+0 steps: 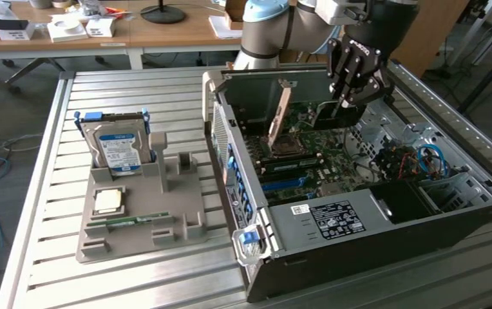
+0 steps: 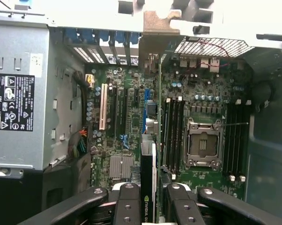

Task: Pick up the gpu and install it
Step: 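Insert the gpu into the slot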

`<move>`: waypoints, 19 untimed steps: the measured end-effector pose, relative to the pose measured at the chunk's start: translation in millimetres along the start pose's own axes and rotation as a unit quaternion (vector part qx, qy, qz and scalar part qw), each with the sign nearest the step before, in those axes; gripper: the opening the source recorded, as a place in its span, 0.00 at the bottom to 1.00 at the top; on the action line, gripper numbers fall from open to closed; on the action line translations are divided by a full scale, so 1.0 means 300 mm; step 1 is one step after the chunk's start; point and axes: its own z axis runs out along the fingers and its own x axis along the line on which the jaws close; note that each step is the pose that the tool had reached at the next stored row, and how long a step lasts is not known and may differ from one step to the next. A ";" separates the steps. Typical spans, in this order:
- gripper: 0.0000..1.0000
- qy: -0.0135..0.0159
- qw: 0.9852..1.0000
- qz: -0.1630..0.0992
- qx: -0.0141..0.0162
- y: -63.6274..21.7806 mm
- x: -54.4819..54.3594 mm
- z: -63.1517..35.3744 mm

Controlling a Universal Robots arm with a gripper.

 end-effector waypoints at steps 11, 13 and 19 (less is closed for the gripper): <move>0.26 0.000 1.000 0.000 0.001 -0.002 0.001 0.052; 0.26 0.000 1.000 0.000 0.001 -0.002 0.001 0.052; 0.26 0.000 1.000 0.001 0.001 -0.003 0.001 0.070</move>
